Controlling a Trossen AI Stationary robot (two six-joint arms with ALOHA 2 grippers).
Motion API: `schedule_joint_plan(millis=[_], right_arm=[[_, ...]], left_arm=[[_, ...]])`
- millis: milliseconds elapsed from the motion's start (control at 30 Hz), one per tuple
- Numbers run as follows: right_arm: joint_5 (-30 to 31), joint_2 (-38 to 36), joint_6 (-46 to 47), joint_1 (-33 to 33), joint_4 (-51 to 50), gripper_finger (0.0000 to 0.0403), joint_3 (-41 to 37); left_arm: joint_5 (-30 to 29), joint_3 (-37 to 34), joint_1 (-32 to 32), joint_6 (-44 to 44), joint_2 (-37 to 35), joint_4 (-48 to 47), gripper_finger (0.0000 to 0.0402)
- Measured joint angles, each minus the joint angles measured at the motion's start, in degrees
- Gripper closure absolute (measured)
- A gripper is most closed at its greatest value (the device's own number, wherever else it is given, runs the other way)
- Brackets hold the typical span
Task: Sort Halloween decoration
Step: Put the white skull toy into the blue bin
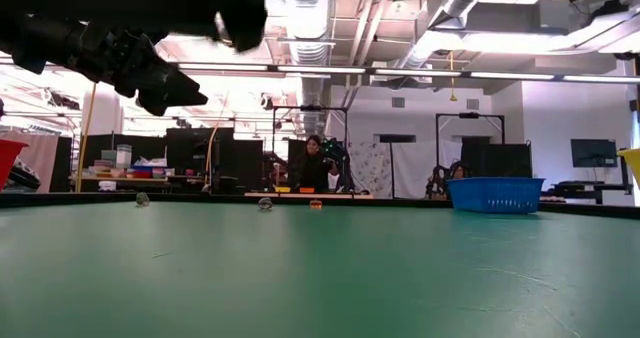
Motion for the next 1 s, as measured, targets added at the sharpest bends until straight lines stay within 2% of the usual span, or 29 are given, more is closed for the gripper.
schedule_joint_plan(millis=[333, 567, 767, 867, 1000], right_arm=[[-0.3, 11.0, 1.5, 0.2, 1.1, 0.0148, 7.2], [-3.3, 12.1, 5.1, -0.9, -1.4, 0.0148, 8.0], [-3.3, 11.9, 7.5, -0.9, -6.0, 0.0149, 8.1], [-3.3, 11.9, 8.0, -0.9, -7.1, 0.0161, 8.1], [-3.3, 11.9, 7.9, -0.9, -7.3, 0.02, 8.1]], left_arm=[[1.3, 0.0, 0.0, 0.5, 0.0, 0.3, 0.0224], [1.3, 0.0, 0.0, 0.7, 0.0, 0.1, 0.0224], [1.3, 0.0, 0.0, 0.9, 0.0, 0.1, 0.0224], [1.5, 0.0, 0.0, 0.9, 0.0, 0.1, 0.0224], [1.6, 0.0, 0.0, 1.3, 0.0, 0.0, 0.0224]])
